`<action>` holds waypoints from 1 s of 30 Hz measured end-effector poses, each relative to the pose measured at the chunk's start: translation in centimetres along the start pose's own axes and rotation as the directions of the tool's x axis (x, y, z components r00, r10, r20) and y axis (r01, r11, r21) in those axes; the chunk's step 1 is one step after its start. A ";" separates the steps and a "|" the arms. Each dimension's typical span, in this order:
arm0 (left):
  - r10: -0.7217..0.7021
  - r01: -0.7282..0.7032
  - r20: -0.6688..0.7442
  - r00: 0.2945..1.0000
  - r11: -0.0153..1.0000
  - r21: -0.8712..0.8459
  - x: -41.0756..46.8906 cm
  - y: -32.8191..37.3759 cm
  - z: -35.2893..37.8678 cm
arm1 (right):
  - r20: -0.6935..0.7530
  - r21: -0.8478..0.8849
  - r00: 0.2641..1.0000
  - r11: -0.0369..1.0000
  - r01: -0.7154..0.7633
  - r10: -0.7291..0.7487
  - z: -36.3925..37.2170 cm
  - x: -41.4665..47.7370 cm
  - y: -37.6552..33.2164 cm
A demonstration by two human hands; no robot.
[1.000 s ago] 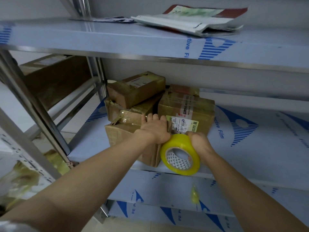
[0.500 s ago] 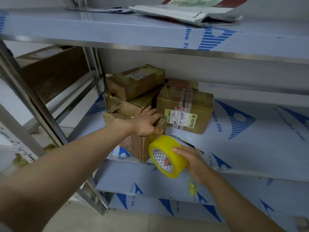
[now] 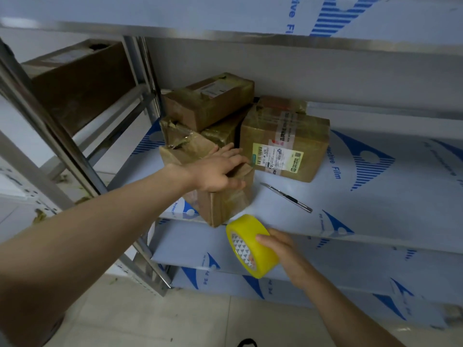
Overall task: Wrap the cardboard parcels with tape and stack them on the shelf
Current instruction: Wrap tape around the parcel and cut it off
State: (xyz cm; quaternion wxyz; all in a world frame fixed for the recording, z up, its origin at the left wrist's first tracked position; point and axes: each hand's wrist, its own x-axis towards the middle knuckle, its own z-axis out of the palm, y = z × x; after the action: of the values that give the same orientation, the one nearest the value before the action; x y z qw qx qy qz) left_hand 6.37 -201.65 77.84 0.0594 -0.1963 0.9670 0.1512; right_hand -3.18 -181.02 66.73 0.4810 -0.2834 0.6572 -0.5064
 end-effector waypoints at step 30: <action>-0.134 0.159 -0.245 0.960 0.983 0.088 6.0 -7.3 -2.0 | -0.136 -0.006 0.961 0.970 -0.243 0.240 4.0 4.7 0.4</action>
State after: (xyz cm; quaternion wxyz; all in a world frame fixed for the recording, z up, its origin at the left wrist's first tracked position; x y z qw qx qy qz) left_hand 3.62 -210.86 76.74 -0.0355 -0.2806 0.9566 0.0701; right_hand -1.26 -186.47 64.68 0.4907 -0.1721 0.7233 -0.4543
